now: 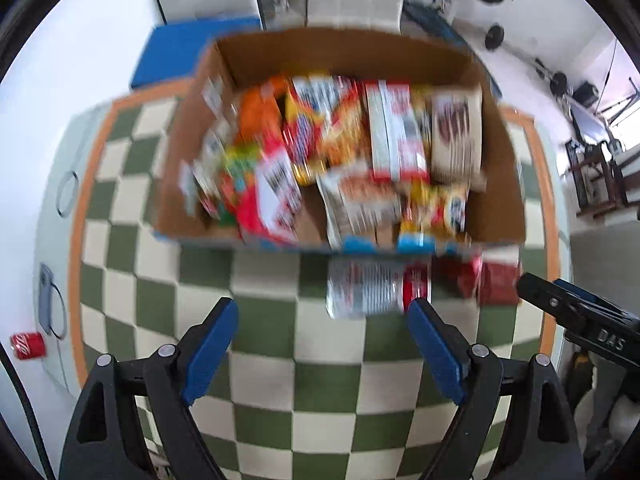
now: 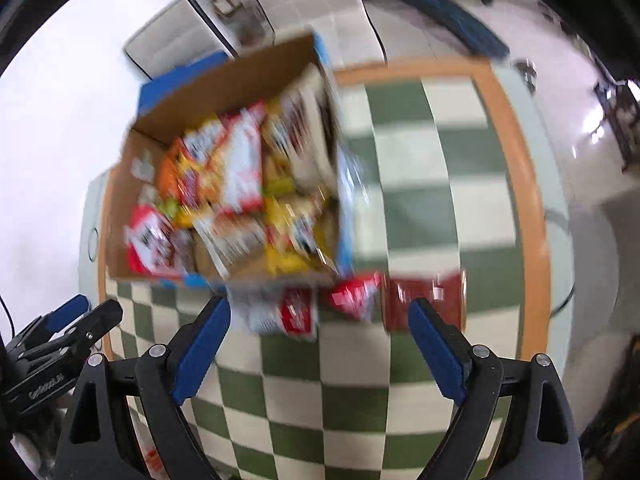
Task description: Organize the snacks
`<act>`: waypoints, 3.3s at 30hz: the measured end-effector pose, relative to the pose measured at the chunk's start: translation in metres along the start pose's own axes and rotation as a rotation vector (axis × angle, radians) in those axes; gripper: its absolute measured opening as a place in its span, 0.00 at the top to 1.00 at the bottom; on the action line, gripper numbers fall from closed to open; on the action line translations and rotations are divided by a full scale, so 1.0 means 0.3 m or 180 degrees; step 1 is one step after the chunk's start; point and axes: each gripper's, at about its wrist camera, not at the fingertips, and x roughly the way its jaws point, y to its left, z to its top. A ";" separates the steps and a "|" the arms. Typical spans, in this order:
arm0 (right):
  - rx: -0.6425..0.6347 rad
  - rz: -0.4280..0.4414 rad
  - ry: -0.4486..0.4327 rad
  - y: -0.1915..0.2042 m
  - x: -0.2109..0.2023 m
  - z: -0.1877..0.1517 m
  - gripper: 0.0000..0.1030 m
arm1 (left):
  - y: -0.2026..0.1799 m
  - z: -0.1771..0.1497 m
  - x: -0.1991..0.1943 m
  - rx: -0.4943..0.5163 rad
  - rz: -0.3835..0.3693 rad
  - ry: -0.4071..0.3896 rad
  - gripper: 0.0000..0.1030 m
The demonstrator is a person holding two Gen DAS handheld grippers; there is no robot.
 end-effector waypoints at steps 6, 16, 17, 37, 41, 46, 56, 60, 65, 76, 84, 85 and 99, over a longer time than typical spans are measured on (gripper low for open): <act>0.0201 -0.0004 0.0162 -0.095 0.193 -0.062 0.10 | -0.041 -0.044 0.175 0.0038 0.0148 0.0259 0.16; 0.0296 -0.0004 0.0257 -0.109 0.376 -0.028 0.25 | -0.073 -0.050 0.331 0.0172 0.0315 0.0451 0.16; 0.0289 -0.0016 0.0293 -0.107 0.396 -0.025 0.33 | -0.069 -0.054 0.337 0.0161 0.0321 0.0469 0.16; 0.0154 0.0169 0.0540 -0.104 0.383 -0.208 0.56 | -0.124 -0.166 0.319 0.0082 0.0110 0.0615 0.16; 0.0197 0.0303 0.0847 -0.114 0.402 -0.282 0.40 | -0.136 -0.217 0.306 -0.0011 -0.0010 0.0711 0.16; 0.0838 0.0669 0.0594 -0.236 0.283 -0.257 0.28 | -0.206 -0.250 0.261 0.0019 -0.0124 0.0687 0.16; 0.0624 -0.0103 0.0510 -0.349 0.329 -0.006 0.26 | -0.404 -0.294 0.208 0.0177 -0.0199 0.0548 0.16; 0.0344 -0.0307 0.0726 -0.288 0.415 0.008 0.18 | -0.440 -0.334 0.207 0.0213 -0.0170 0.0579 0.16; 0.0210 -0.0796 0.0815 -0.234 0.467 0.021 0.18 | -0.482 -0.371 0.230 0.0208 -0.0128 0.0616 0.16; 0.0510 -0.0688 0.0788 -0.393 0.361 -0.065 0.41 | -0.644 -0.339 0.249 0.0413 -0.0263 0.0715 0.16; 0.0656 -0.0601 0.0805 -0.454 0.344 -0.139 0.42 | -0.787 -0.345 0.280 0.0697 -0.0410 0.0847 0.16; 0.0664 -0.0604 0.0804 -0.513 0.332 -0.131 0.42 | -0.785 -0.342 0.313 0.0762 -0.0368 0.0858 0.16; 0.0532 -0.0702 0.0785 -0.478 0.353 -0.183 0.43 | -0.927 -0.357 0.370 0.1085 -0.0283 0.0860 0.53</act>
